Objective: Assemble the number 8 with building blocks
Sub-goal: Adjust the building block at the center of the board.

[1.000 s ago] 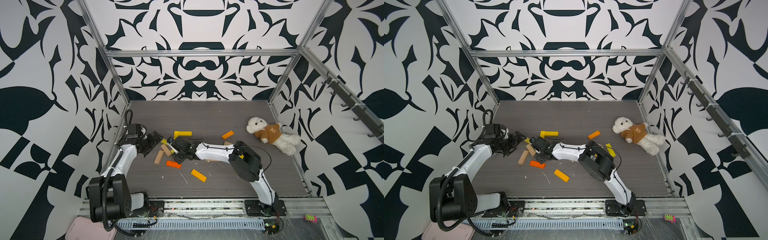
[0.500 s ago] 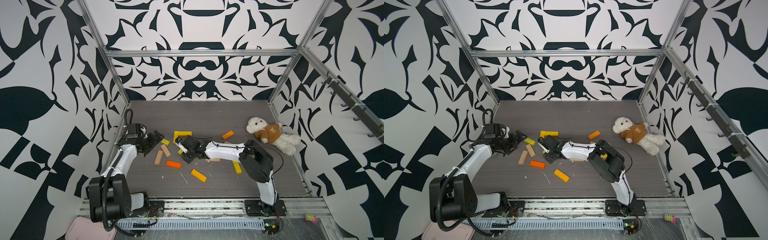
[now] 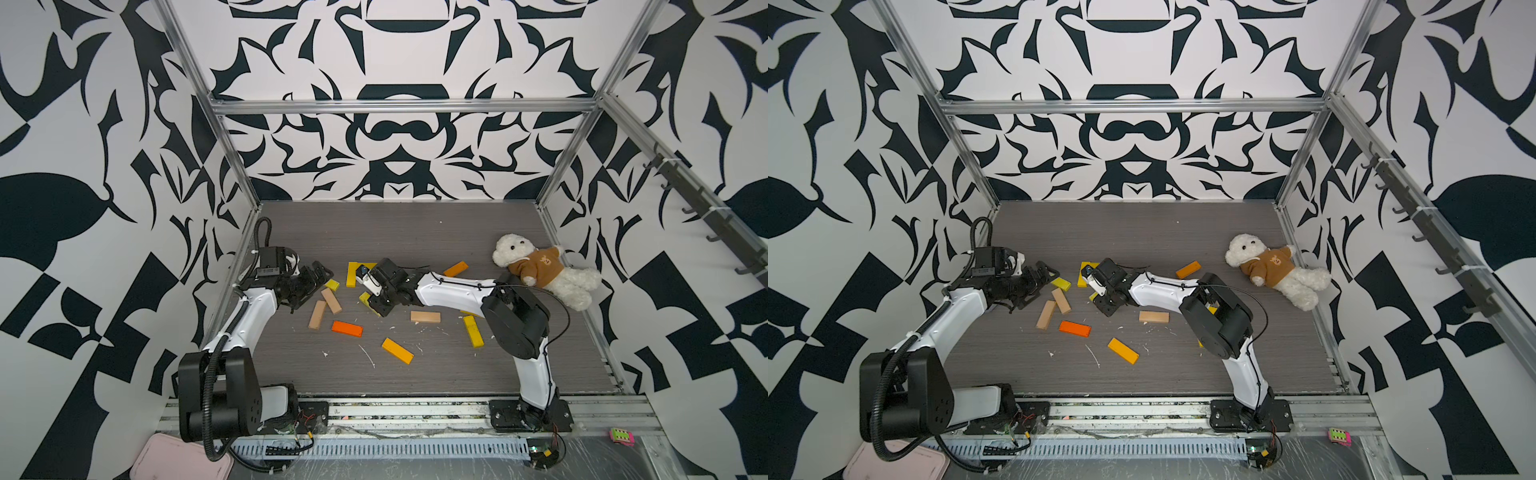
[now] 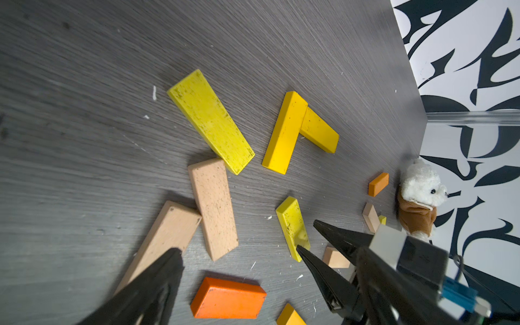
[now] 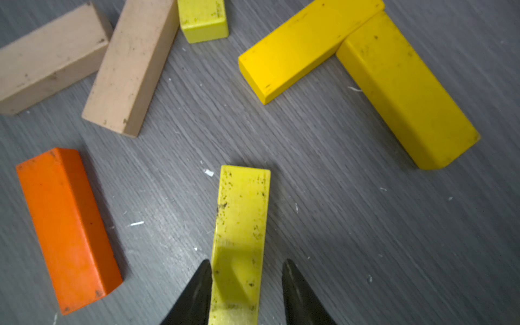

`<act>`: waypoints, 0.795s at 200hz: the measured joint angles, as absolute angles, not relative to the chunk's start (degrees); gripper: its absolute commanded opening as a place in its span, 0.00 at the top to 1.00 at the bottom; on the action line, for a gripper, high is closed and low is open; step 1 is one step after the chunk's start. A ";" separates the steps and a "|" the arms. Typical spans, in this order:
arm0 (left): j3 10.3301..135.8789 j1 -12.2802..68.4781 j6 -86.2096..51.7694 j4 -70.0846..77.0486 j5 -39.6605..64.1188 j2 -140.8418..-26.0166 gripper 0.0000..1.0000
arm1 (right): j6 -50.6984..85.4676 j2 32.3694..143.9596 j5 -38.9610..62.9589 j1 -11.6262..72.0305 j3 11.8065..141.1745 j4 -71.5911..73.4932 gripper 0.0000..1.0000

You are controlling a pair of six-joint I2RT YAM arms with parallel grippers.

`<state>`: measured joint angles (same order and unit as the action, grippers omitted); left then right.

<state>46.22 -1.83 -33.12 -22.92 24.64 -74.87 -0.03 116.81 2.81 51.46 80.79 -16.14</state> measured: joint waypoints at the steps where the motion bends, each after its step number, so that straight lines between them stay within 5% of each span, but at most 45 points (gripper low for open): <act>1: 46.22 -1.74 -33.10 -22.92 24.64 -74.89 0.01 | -0.08 116.81 2.81 51.46 80.79 -16.14 0.48; 159: 46.92 1.58 -33.43 -21.71 23.35 -77.32 0.01 | 14.44 112.33 -9.58 57.30 75.11 -16.29 0.39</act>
<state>46.92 1.58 -33.43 -21.71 23.35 -77.32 14.44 112.33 -9.58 57.30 75.11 -16.29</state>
